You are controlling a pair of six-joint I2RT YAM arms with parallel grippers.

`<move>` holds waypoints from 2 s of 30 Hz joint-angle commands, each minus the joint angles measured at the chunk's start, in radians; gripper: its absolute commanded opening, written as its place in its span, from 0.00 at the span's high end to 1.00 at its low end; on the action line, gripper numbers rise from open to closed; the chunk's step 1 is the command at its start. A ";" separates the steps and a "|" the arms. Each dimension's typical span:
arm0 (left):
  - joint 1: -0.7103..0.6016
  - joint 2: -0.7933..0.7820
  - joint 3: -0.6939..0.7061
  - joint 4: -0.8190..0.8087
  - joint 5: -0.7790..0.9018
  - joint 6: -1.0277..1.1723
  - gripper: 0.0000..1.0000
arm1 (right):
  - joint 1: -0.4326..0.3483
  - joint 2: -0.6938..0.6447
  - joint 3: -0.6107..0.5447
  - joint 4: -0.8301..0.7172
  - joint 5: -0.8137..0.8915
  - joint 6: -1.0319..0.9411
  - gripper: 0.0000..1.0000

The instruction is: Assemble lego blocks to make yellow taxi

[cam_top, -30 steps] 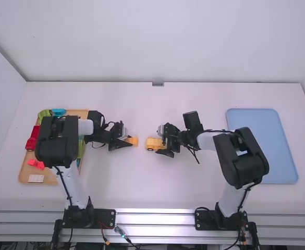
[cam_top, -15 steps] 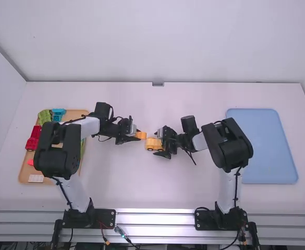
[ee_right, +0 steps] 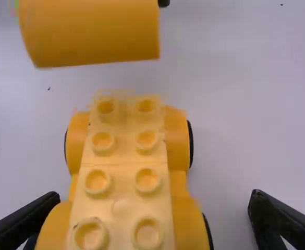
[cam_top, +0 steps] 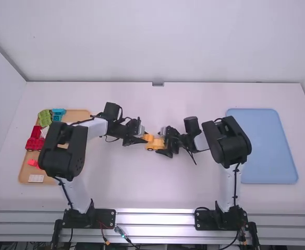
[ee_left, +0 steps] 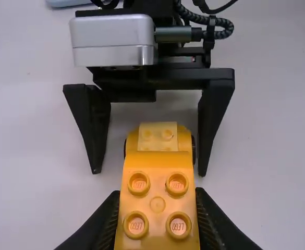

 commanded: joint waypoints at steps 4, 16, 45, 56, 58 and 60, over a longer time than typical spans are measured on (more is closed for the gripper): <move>-0.018 -0.030 0.007 0.012 -0.024 -0.077 0.96 | 0.009 0.011 -0.060 0.113 0.016 0.056 0.06; -0.049 -0.029 -0.032 0.079 -0.026 -0.078 0.98 | -0.003 0.011 -0.120 0.215 -0.037 0.035 0.12; -0.064 -0.011 -0.127 0.317 -0.018 -0.285 0.98 | 0.003 0.011 -0.036 0.035 -0.069 -0.047 0.31; -0.065 -0.001 -0.127 0.306 0.029 -0.257 0.98 | 0.005 0.011 -0.034 0.037 -0.070 -0.068 0.30; -0.065 -0.001 -0.127 0.291 0.027 -0.251 0.98 | 0.005 0.011 -0.034 0.024 -0.079 -0.097 0.27; -0.065 0.001 -0.127 0.283 0.027 -0.252 0.98 | 0.004 0.011 -0.034 0.001 -0.090 -0.134 0.25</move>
